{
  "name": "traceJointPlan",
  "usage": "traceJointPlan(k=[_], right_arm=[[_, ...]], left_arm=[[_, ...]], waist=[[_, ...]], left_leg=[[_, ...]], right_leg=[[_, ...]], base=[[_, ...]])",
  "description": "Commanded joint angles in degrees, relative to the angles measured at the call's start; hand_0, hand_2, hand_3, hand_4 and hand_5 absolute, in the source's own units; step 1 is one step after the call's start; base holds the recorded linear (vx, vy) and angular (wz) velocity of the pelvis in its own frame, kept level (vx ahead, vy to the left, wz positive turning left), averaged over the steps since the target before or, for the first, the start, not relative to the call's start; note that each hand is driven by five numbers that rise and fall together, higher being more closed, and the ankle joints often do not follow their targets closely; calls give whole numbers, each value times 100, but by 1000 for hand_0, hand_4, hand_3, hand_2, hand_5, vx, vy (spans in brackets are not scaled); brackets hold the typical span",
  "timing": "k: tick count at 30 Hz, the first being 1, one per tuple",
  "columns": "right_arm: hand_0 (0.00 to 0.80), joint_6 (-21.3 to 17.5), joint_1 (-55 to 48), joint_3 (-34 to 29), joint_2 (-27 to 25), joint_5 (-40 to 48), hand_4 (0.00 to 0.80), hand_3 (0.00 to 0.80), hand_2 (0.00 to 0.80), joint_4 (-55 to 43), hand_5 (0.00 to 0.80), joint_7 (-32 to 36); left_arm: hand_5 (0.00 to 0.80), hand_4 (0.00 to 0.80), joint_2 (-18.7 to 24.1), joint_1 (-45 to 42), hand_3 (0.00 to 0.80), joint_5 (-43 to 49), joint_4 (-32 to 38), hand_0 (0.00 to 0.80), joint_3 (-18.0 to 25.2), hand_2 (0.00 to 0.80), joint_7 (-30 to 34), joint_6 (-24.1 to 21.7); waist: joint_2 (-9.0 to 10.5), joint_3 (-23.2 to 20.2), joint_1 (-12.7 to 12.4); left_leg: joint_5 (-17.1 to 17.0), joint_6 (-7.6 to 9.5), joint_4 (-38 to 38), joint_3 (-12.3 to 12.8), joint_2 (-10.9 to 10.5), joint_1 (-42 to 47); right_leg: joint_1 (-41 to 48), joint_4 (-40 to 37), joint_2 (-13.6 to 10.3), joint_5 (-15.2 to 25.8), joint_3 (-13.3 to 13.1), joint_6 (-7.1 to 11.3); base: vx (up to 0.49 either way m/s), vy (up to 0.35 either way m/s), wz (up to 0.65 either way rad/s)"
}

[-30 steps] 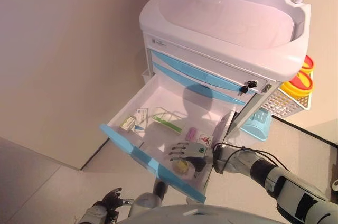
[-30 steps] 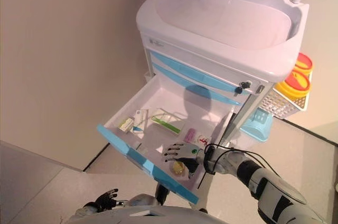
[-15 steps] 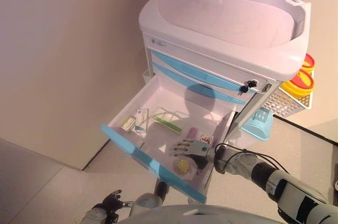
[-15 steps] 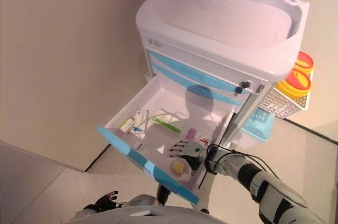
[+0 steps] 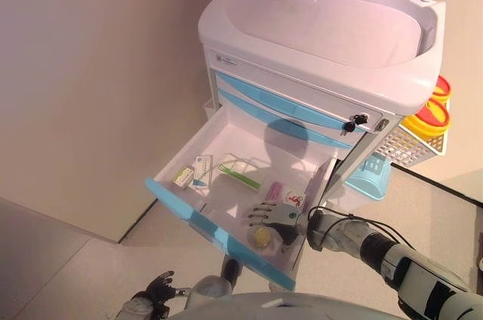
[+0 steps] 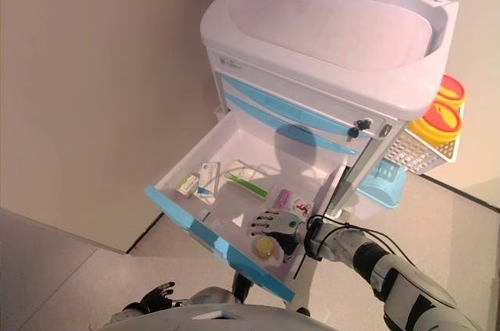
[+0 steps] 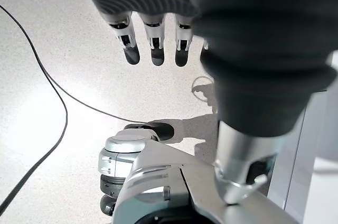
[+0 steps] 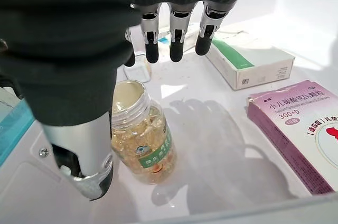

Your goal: Open the drawer and pick up the medicine

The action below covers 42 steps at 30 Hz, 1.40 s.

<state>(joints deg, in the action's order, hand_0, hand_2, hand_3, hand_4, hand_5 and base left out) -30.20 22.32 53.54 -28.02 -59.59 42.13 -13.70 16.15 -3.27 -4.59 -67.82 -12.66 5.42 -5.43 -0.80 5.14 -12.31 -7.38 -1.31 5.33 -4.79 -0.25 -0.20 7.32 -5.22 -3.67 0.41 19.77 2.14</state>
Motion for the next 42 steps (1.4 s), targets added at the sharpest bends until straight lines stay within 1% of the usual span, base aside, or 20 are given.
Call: traceJointPlan(k=[1, 16, 19, 23, 24, 25, 26, 27, 33, 42], right_arm=[[0, -159, 99, 27, 29, 183, 0, 0, 0, -158, 0, -213], [0, -89, -61, -70, 27, 204, 0, 0, 0, -192, 0, -255], [0, -27, -103, -100, 41, 242, 0, 0, 0, -204, 0, -287], [0, 148, -169, -192, 49, 277, 0, 0, 0, -214, 0, -357], [264, 190, -178, -212, 49, 290, 264, 264, 264, -216, 264, -355], [508, 232, -188, -238, 50, 292, 508, 508, 508, -227, 508, -330], [709, 258, -205, -259, 44, 277, 709, 709, 709, -234, 709, -340], [800, 281, -222, -274, 46, 274, 800, 800, 800, -240, 800, -346], [800, 352, -213, -312, 59, 263, 800, 800, 800, -221, 800, -307], [800, 317, -229, -335, 53, 330, 800, 800, 800, -272, 800, -128]], left_arm=[[0, 0, -242, 236, 0, 126, -384, 0, -364, 0, 62, -158], [0, 0, -265, 247, 0, 155, -423, 0, -331, 0, 87, -105], [0, 0, -269, 256, 0, 145, -433, 0, -339, 0, 93, -91], [0, 0, -303, 260, 0, 132, -453, 0, -328, 0, 79, -89], [0, 0, -306, 260, 0, 135, -452, 0, -327, 0, 83, -87], [0, 0, -306, 261, 0, 129, -448, 0, -327, 0, 83, -83], [0, 0, -304, 257, 0, 110, -440, 0, -332, 0, 82, -78], [0, 0, -307, 248, 0, 111, -435, 0, -332, 0, 83, -79], [0, 0, -321, 255, 0, 113, -442, 0, -348, 0, 98, -79], [0, 0, -326, 265, 0, 107, -421, 0, -376, 0, 121, -43]], waist=[[163, 93, -79], [160, 72, -38], [155, 69, -26], [143, 68, 7], [139, 68, 11], [135, 69, 18], [130, 72, 23], [124, 76, 27], [101, 89, 42], [114, 81, 53]], left_leg=[[841, -21, -109, 258, -173, 203], [860, -30, -114, 285, -177, 248], [863, -30, -110, 288, -177, 258], [867, -36, -109, 299, -179, 261], [867, -36, -111, 298, -181, 260], [868, -34, -114, 298, -185, 259], [869, -33, -118, 301, -186, 258], [870, -35, -119, 305, -185, 261], [871, -36, -122, 321, -184, 261], [886, -33, -126, 344, -184, 279]], right_leg=[[-417, 584, -543, -285, -188, 292], [-389, 613, -556, -310, -180, 294], [-380, 608, -558, -310, -180, 296], [-394, 616, -566, -305, -183, 301], [-397, 618, -566, -305, -185, 301], [-401, 622, -566, -305, -188, 302], [-403, 627, -570, -306, -187, 305], [-403, 629, -576, -304, -186, 308], [-409, 625, -588, -296, -183, 308], [-391, 616, -591, -299, -187, 318]], base=[[0, 0, 0], [0, 0, 0], [0, 0, 0], [0, 0, 0], [0, 0, 0], [0, 0, 0], [0, 0, 0], [0, 0, 0], [0, 0, 0], [0, 0, 0]])
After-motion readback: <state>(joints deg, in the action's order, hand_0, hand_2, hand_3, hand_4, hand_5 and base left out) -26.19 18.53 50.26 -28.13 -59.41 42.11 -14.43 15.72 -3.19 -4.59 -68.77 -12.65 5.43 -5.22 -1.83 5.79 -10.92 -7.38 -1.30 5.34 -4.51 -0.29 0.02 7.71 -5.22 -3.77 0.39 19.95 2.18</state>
